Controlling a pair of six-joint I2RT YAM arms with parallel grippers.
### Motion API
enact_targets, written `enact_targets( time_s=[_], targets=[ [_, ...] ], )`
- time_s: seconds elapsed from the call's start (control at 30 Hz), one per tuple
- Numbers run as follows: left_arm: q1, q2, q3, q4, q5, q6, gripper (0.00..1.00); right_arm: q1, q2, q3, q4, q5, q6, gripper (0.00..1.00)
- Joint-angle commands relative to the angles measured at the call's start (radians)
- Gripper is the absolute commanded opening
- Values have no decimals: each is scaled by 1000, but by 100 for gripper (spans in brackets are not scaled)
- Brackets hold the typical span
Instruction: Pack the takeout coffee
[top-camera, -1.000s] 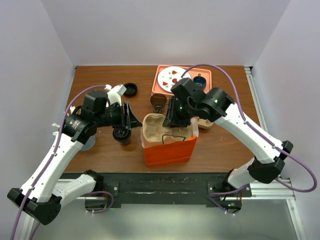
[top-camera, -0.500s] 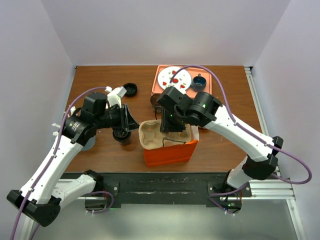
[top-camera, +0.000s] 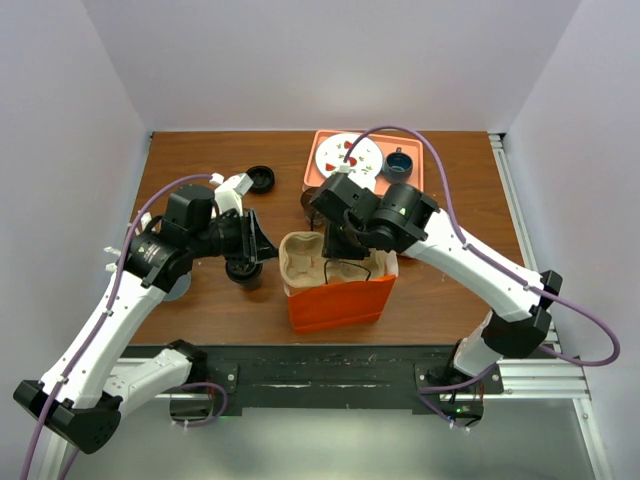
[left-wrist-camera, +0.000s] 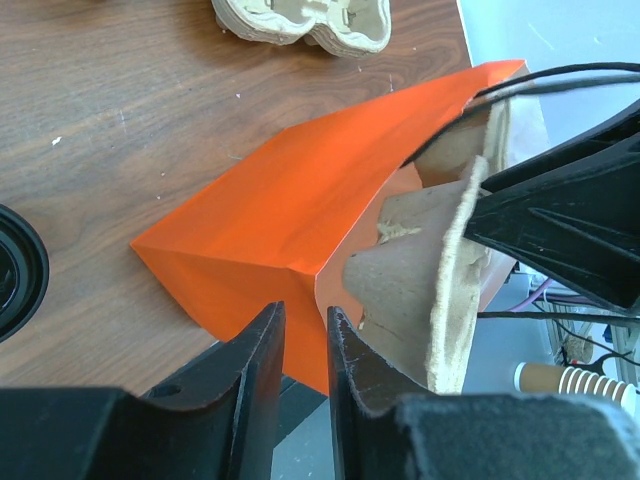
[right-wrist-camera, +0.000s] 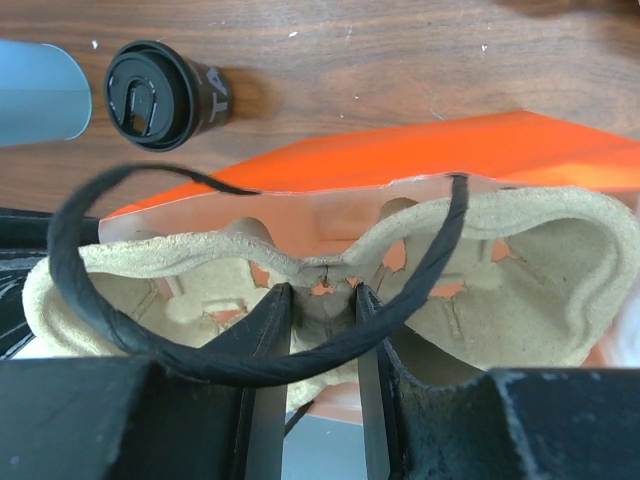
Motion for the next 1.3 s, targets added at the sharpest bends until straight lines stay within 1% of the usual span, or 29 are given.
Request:
enact_targets(
  time_s=[0.0, 0.13, 0.3, 0.43, 0.57, 0.67, 0.8, 0.87, 1.13, 1.27],
  targets=[
    [-1, -8, 6, 11, 14, 10, 29, 11, 8, -14, -112, 56, 1, 31],
    [-1, -8, 12, 8, 16, 7, 29, 22, 11, -29, -113, 67, -16, 31],
    [-1, -5, 14, 2, 3, 9, 29, 37, 3, -20, -117, 120, -8, 30],
    [-1, -4, 1, 2, 0, 7, 29, 37, -23, -20, -117, 183, 38, 27],
    [-1, -8, -8, -1, -11, 6, 29, 37, -60, -38, -114, 235, 92, 27],
    [-1, -8, -16, 0, -11, 4, 29, 37, -106, -69, -80, 258, 130, 27],
    [-3, -10, -22, 2, -15, -2, 29, 39, -170, -135, 3, 260, 165, 27],
    [-1, -15, -23, 3, -15, -5, 29, 37, -188, -150, 17, 249, 172, 27],
    [-1, -22, -14, 8, -9, -21, 29, 39, -181, -201, 48, 235, 170, 26],
    [-1, -27, 12, 25, 25, -43, 35, 37, -162, -212, 20, 214, 156, 26]
  ],
)
